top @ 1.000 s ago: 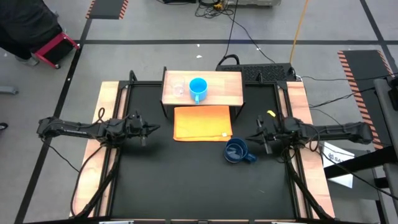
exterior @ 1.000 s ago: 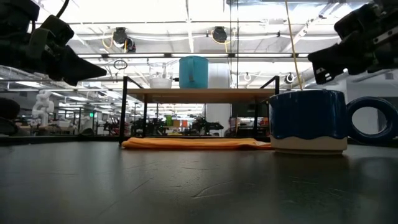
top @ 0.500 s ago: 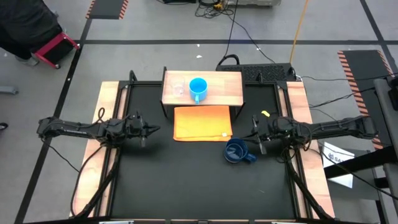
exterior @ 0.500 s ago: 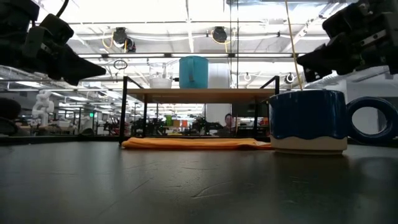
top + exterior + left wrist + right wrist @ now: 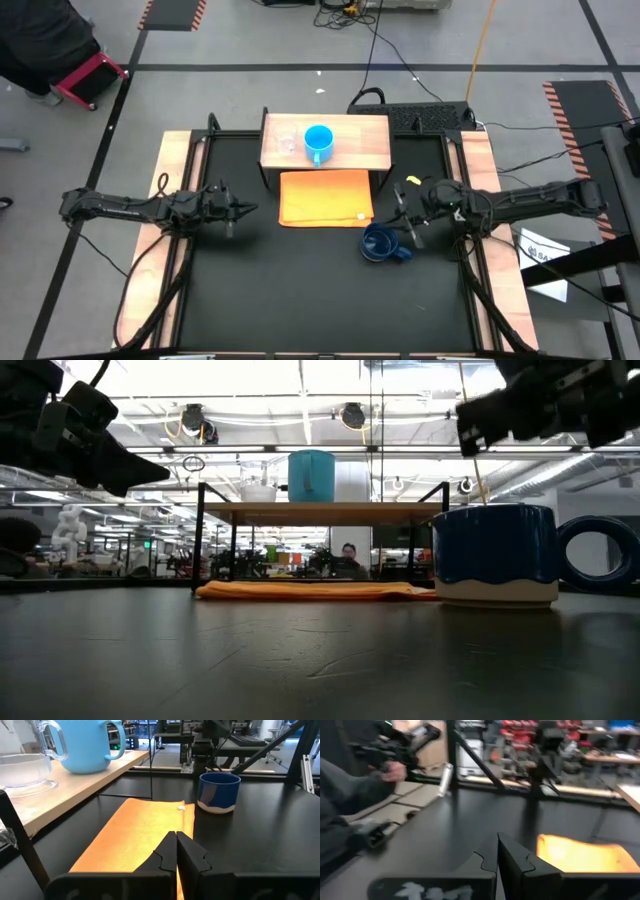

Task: Stack small to large cups/mugs on shelf
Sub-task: Put the dark blue mug on the shelf

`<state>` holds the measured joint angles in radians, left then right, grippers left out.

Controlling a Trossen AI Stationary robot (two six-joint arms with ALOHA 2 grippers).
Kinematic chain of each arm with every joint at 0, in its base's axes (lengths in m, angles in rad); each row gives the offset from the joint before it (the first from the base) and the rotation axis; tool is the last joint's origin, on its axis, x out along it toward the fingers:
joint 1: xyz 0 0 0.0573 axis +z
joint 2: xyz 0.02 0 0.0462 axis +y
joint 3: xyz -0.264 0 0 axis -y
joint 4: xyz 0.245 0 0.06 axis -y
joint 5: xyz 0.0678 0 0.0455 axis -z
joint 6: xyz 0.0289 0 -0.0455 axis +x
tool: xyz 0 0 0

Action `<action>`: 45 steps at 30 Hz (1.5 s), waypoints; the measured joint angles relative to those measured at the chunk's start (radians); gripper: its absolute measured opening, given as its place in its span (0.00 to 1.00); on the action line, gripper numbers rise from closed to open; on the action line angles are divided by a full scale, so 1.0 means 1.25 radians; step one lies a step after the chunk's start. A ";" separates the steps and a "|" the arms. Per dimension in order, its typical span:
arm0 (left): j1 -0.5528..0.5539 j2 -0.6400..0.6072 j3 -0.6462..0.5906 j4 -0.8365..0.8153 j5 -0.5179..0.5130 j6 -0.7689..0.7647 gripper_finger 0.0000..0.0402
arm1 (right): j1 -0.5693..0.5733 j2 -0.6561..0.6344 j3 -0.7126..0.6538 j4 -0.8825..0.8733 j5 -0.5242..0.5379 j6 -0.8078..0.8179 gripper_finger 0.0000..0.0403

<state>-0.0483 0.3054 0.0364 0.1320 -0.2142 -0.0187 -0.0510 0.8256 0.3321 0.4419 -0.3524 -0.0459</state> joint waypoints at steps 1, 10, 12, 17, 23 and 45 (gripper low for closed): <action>0.000 0.000 0.000 0.000 0.000 0.000 0.01 | 0.000 0.002 0.008 0.002 -0.015 0.000 0.00; 0.000 0.000 0.000 0.000 0.000 -0.001 0.06 | -0.008 0.062 0.063 -0.005 -0.030 0.057 0.00; 0.000 0.000 0.000 0.000 0.000 -0.002 0.04 | -0.007 0.086 0.090 -0.031 -0.030 0.088 0.00; 0.000 0.000 0.000 0.000 0.000 -0.002 0.01 | 0.001 0.135 0.202 -0.238 0.010 0.112 0.00; 0.000 0.000 0.000 -0.001 -0.002 -0.002 0.05 | 0.018 0.167 0.269 -0.355 0.052 0.110 0.00; 0.000 0.002 0.000 -0.001 0.003 0.014 0.09 | 0.031 0.166 0.421 -0.754 0.161 0.106 0.00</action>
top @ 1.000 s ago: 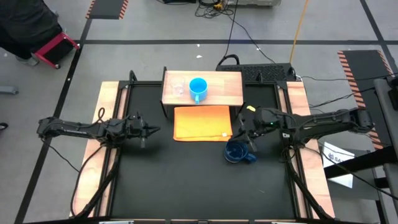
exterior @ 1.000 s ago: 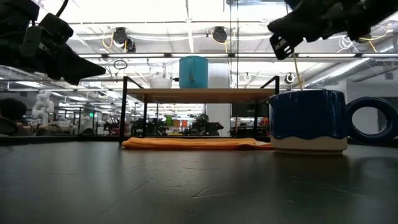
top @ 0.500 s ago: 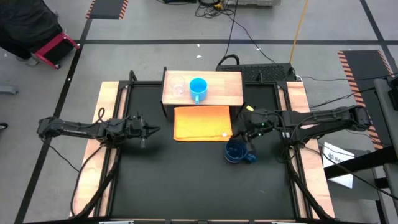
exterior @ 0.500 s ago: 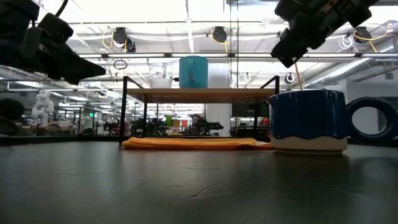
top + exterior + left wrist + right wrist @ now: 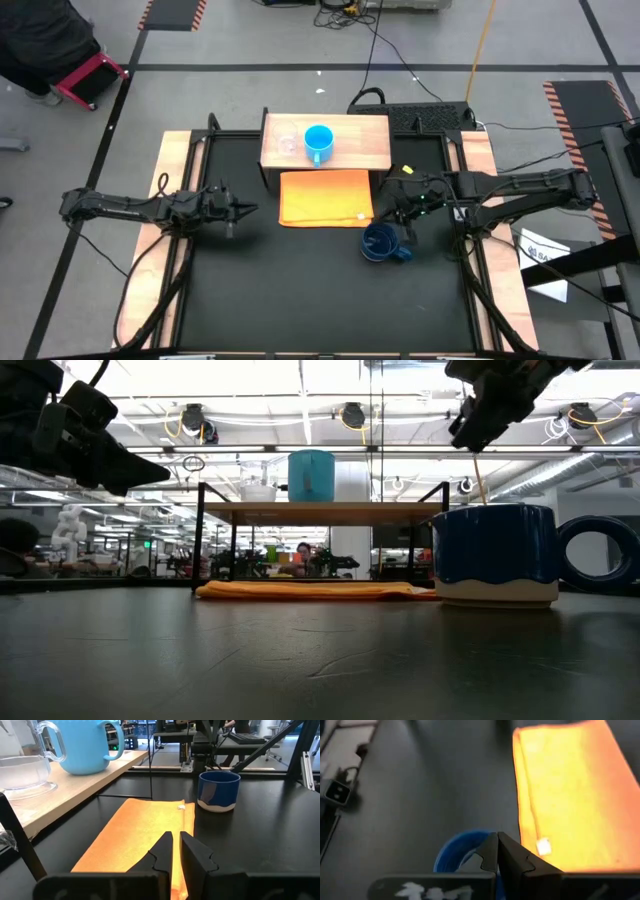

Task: Stack small to large cups/mugs on shelf
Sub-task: Put the dark blue mug on the shelf

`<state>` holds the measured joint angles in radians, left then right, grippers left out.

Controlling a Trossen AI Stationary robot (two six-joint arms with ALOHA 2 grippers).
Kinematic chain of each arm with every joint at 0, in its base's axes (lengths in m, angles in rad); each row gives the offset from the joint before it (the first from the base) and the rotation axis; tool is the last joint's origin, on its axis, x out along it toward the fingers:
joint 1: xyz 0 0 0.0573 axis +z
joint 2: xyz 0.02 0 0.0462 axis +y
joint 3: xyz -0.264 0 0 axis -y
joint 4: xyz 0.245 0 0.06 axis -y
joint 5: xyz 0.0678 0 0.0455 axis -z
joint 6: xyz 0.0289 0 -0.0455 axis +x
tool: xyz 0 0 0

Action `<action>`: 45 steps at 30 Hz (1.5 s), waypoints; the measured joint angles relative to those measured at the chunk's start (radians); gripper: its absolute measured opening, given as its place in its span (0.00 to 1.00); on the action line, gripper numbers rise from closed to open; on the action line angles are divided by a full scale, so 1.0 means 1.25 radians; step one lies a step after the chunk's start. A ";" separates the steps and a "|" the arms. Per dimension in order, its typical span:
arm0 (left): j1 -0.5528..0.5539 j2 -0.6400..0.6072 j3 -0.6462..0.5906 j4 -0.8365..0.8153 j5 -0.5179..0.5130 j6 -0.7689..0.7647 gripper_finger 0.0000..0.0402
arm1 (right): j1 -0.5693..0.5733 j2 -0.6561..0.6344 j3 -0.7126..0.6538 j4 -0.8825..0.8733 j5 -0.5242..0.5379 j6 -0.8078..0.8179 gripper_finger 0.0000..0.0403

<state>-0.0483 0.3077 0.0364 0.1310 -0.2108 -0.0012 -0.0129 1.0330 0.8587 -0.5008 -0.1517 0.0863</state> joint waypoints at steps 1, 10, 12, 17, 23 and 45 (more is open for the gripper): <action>0.000 0.000 0.000 0.000 0.000 0.000 0.09 | 0.004 0.003 0.012 -0.028 0.007 0.007 0.00; 0.000 0.000 0.000 0.000 0.000 0.014 0.09 | 0.037 0.098 0.073 -0.137 0.017 0.060 0.00; 0.000 0.000 0.000 0.000 0.000 0.017 0.09 | 0.046 0.122 0.080 -0.148 0.017 0.063 0.00; 0.000 0.000 0.000 0.000 0.000 0.018 0.09 | 0.054 0.158 0.092 -0.200 0.077 0.075 0.00; 0.000 0.000 0.000 0.000 0.000 0.018 0.09 | 0.053 0.185 0.131 -0.265 0.106 0.098 0.00; 0.000 0.000 0.000 -0.007 0.000 0.019 0.09 | 0.054 0.284 0.198 -0.344 0.076 0.119 0.00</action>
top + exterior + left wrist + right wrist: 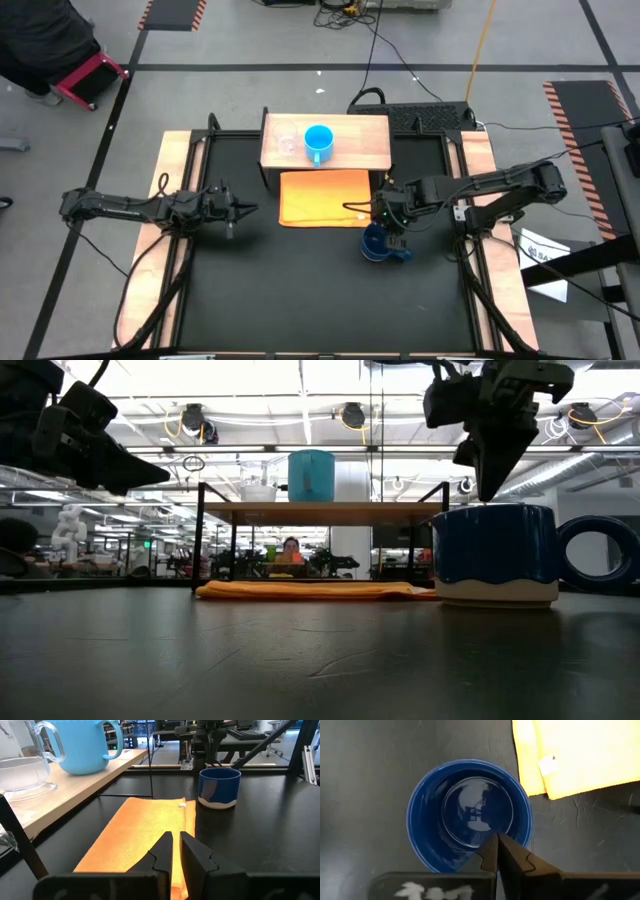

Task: Stack small to large cups/mugs on shelf
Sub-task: Put the dark blue mug on the shelf

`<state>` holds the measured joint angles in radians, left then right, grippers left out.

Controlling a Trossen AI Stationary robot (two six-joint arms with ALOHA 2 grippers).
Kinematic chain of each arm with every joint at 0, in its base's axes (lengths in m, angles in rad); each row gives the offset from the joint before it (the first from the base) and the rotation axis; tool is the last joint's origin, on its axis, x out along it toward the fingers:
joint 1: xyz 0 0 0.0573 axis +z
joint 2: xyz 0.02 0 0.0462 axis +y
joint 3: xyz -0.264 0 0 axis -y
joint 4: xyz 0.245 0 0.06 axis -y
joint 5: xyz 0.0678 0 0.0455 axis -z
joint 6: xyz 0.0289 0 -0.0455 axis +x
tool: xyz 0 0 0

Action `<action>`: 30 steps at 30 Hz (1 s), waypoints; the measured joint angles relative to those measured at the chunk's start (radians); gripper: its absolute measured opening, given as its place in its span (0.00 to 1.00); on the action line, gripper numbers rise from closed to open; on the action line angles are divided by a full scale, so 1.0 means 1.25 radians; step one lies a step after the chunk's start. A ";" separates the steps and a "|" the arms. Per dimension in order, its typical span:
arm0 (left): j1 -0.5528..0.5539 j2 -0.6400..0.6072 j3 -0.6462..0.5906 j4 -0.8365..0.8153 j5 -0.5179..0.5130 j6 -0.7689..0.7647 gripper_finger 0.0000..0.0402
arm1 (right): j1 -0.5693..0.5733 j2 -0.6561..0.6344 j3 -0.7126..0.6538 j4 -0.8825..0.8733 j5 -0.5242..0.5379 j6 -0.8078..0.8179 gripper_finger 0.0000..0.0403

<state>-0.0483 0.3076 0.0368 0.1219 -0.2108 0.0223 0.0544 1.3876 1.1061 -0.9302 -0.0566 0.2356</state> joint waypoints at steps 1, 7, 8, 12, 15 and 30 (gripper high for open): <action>0.000 0.000 0.000 0.000 0.000 0.000 0.09 | 0.000 0.000 0.000 0.001 0.000 0.003 0.00; 0.000 0.000 0.000 -0.001 0.000 0.000 0.09 | 0.000 -0.001 0.000 0.004 -0.004 0.011 0.00; 0.000 0.000 0.000 -0.001 0.000 0.000 0.09 | 0.000 -0.001 0.000 0.004 -0.012 0.011 0.00; 0.000 0.000 0.000 -0.003 0.000 0.000 0.09 | 0.000 -0.001 0.000 0.021 -0.044 0.009 0.00; 0.000 0.000 0.000 -0.010 0.000 0.000 0.09 | 0.000 -0.001 0.000 0.037 -0.062 0.006 0.01; 0.000 0.000 0.000 -0.020 0.000 0.000 0.09 | 0.000 -0.001 -0.001 0.047 -0.067 -0.002 0.27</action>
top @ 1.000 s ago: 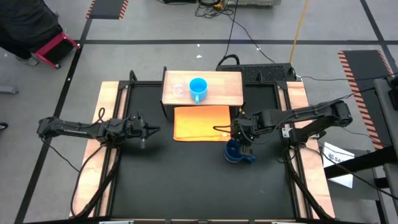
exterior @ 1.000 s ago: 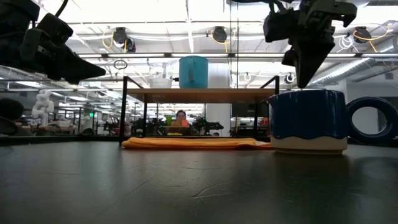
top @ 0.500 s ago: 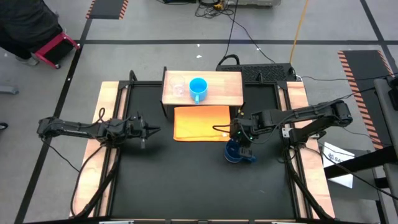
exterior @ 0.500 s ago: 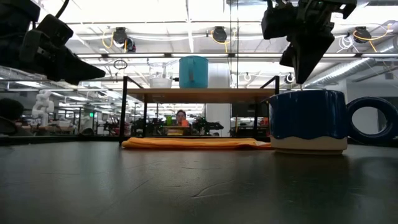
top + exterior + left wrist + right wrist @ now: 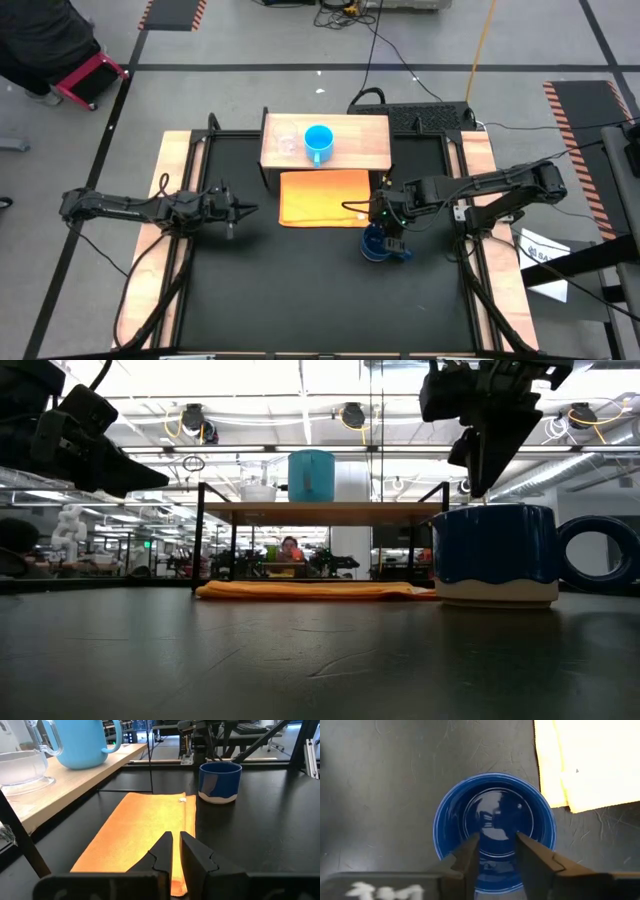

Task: Stack small to large cups/mugs on shelf
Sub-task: Put the dark blue mug on the shelf

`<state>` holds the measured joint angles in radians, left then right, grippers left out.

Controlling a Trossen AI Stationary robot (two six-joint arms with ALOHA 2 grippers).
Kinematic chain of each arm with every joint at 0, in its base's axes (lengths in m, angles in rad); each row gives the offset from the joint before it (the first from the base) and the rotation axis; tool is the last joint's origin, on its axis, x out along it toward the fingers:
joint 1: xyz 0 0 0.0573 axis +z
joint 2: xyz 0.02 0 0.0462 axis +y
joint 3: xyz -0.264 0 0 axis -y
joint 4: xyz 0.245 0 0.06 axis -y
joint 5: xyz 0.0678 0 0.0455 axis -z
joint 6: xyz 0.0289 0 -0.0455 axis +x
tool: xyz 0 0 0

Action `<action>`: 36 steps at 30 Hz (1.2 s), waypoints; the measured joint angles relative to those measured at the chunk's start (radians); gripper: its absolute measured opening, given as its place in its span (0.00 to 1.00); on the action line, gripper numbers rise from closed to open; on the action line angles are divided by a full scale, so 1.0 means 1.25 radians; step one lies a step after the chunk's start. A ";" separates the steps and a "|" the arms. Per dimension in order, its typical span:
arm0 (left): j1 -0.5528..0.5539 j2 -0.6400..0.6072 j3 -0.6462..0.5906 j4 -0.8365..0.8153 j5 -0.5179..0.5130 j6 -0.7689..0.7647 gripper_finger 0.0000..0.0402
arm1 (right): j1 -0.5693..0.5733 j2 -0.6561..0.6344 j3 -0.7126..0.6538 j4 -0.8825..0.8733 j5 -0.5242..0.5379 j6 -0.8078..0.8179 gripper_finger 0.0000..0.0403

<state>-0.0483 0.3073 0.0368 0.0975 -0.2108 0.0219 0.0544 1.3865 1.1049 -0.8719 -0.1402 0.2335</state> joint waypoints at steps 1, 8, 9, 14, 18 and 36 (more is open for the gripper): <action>0.000 0.000 0.000 0.000 0.000 0.000 0.09 | 0.000 0.000 0.000 0.000 0.000 -0.001 0.30; 0.000 0.000 0.000 0.000 0.000 -0.003 0.09 | 0.000 0.000 0.000 0.000 -0.001 -0.009 0.42; 0.000 0.000 0.000 0.000 0.000 -0.003 0.09 | 0.000 0.000 0.000 0.000 -0.001 -0.009 0.44; 0.000 0.000 0.000 0.000 0.000 -0.003 0.09 | 0.000 0.000 0.000 0.000 -0.001 -0.008 0.48; 0.000 0.000 0.000 0.000 0.000 -0.005 0.09 | 0.000 0.000 0.000 0.000 -0.001 -0.008 0.49; 0.000 0.000 0.000 -0.006 0.001 -0.020 0.09 | -0.006 -0.001 -0.004 0.005 0.069 -0.034 0.49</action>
<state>-0.0483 0.3075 0.0368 0.0900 -0.2092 -0.0028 0.0463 1.3853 1.1004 -0.8659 -0.0542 0.1904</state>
